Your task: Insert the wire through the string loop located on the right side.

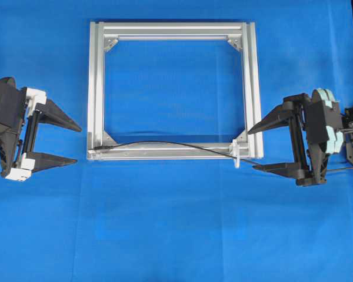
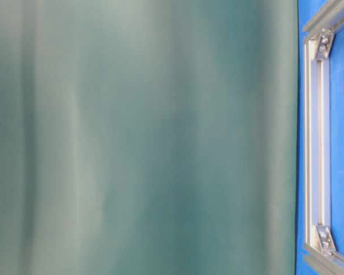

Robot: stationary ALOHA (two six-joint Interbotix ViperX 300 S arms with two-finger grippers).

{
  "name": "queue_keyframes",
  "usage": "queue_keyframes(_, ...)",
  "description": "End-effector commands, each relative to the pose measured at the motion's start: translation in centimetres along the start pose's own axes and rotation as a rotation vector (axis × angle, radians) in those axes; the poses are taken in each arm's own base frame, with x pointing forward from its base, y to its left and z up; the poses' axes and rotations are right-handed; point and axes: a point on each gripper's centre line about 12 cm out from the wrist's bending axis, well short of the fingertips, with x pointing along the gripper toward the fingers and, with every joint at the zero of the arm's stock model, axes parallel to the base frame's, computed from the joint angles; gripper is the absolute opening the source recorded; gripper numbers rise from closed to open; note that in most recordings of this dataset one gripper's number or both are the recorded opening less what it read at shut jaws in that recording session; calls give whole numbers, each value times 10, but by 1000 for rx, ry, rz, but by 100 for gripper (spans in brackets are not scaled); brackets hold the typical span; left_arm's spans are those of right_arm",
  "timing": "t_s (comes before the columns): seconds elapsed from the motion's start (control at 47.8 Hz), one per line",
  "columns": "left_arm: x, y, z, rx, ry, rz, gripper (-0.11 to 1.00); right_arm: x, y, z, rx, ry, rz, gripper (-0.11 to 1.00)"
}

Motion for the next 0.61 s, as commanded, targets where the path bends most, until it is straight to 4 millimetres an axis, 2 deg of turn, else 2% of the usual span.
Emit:
queue_keyframes(0.0, 1, -1, 9, 4, -26, -2, 79, 0, 2, 10, -1, -29, 5, 92)
queue_keyframes(0.586, 0, -1, 11, 3, -35, -3, 79, -1, 1, 9, 0, -27, 4, 92)
